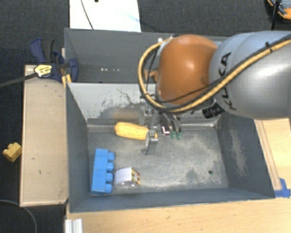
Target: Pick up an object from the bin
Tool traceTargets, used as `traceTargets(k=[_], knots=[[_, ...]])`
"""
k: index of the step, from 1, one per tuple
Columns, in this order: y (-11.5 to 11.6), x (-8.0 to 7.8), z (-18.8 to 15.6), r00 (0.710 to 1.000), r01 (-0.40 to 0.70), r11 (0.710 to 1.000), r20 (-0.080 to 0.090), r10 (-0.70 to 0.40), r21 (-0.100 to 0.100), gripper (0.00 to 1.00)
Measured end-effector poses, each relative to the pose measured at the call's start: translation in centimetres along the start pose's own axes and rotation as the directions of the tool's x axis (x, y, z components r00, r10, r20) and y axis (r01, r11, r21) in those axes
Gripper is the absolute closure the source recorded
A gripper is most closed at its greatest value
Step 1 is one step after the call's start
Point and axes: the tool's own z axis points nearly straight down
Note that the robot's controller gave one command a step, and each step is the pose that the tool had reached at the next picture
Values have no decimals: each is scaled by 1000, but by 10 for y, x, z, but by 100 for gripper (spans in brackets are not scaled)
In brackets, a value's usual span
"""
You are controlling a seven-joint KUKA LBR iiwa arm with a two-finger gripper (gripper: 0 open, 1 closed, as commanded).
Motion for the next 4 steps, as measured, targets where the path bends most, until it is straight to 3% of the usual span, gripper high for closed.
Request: traceTargets(k=[1, 2, 3, 4], knots=[[7, -13, 55, 995, -98, 995, 3, 98, -1, 0], [14, -40, 68, 992, -129, 992, 0, 129, 0, 0], [6, -35, 76, 964, -267, 964, -2, 267, 2, 0], [-1, -42, 133, 937, -349, 937, 3, 349, -2, 0]])
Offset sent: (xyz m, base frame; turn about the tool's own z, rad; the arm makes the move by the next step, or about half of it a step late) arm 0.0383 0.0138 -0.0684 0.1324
